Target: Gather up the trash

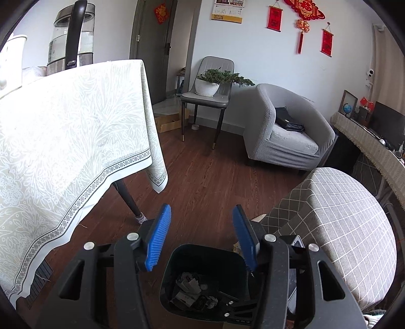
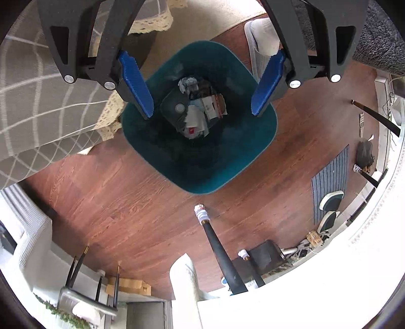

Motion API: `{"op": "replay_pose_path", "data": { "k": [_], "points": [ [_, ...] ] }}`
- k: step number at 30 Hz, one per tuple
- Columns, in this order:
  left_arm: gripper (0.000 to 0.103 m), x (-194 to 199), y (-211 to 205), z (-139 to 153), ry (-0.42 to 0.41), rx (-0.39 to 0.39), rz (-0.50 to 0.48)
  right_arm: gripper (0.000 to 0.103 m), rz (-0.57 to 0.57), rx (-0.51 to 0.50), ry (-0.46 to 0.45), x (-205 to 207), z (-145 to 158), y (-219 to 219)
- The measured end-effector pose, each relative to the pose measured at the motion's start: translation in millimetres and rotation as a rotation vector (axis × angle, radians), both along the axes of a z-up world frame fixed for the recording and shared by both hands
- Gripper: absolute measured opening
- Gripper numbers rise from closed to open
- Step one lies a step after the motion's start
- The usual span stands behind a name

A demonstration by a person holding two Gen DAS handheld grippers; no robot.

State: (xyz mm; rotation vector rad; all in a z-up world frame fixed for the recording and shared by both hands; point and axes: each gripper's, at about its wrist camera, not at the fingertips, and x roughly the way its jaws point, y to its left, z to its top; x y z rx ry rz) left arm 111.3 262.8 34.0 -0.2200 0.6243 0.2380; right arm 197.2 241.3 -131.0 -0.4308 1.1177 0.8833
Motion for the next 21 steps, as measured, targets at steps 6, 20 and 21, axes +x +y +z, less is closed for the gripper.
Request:
{"op": "replay_pose_path", "data": {
  "k": [6, 20, 21],
  "points": [
    [0.059, 5, -14, 10, -0.033, -0.058, -0.022, 0.081, 0.013, 0.049, -0.087, -7, 38, -16],
    [0.072, 15, -43, 17, -0.032, -0.018, -0.046, 0.081, -0.094, 0.176, -0.248, 3, 120, -87],
    [0.074, 15, -48, 18, -0.031, -0.001, -0.058, 0.080, -0.111, 0.184, -0.254, 6, 125, -94]
  ]
}}
